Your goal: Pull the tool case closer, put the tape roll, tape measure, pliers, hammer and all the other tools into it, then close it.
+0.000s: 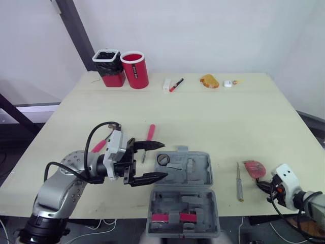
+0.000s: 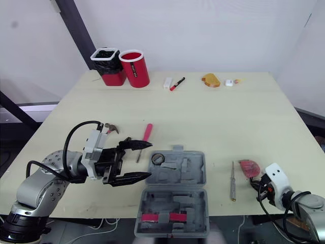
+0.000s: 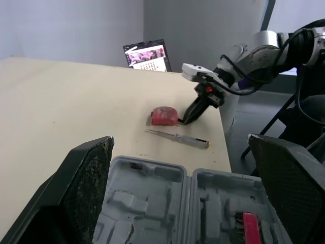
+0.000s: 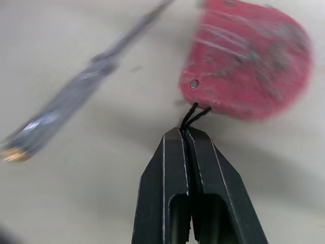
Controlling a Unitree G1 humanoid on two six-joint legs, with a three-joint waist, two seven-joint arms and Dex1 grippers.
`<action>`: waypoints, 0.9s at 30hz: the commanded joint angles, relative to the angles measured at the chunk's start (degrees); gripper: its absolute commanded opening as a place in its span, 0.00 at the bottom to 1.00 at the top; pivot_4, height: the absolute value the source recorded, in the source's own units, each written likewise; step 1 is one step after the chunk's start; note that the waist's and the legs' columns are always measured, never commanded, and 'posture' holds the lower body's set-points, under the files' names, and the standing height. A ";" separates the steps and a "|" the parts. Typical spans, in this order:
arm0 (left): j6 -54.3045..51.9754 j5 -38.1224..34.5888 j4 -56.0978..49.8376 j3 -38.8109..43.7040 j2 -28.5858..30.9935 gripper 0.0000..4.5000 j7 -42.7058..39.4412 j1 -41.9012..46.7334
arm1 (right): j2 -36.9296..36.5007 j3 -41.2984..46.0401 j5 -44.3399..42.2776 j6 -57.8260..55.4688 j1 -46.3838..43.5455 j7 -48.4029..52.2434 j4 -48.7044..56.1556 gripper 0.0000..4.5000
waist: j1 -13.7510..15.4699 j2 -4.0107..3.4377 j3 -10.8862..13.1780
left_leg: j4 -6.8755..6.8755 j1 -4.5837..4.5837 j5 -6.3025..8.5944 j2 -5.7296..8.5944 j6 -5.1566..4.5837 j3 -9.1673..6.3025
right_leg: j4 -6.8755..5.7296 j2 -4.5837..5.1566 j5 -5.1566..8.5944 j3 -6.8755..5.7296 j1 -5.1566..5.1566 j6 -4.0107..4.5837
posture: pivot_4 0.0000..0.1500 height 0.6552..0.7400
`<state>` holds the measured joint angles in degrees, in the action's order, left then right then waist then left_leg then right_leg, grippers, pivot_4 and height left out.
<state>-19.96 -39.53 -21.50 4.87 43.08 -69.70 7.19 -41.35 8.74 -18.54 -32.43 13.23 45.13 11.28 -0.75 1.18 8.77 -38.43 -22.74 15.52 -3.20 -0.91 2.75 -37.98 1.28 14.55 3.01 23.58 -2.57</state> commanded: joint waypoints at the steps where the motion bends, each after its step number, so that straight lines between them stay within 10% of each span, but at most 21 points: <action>1: 0.28 -0.56 -1.38 0.43 0.31 1.00 -0.51 0.93 | -1.26 -1.37 -1.55 -1.85 2.04 2.51 4.05 0.01 | 0.03 0.00 0.00 | 0.00 0.00 0.00 0.00 0.00 0.00 | 0.00 0.00 0.00 0.00 0.00 0.00 | 1.00 1.00; 27: 2.42 0.16 2.58 0.83 5.08 1.00 -10.76 0.77 | -7.78 -1.02 -4.35 -6.56 6.50 8.56 8.13 0.01 | 0.11 0.01 0.00 | -0.02 -0.01 0.00 0.00 0.00 0.00 | 0.01 0.00 0.01 0.00 -0.01 0.00 | 1.00 1.00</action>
<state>-18.49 -39.30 -18.58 4.81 47.33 -79.15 7.59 -47.73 7.11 -22.23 -38.60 19.32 52.64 17.59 -0.64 1.19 8.77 -38.45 -22.75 15.52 -3.20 -0.91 2.76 -37.97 1.28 14.56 3.01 23.57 -2.56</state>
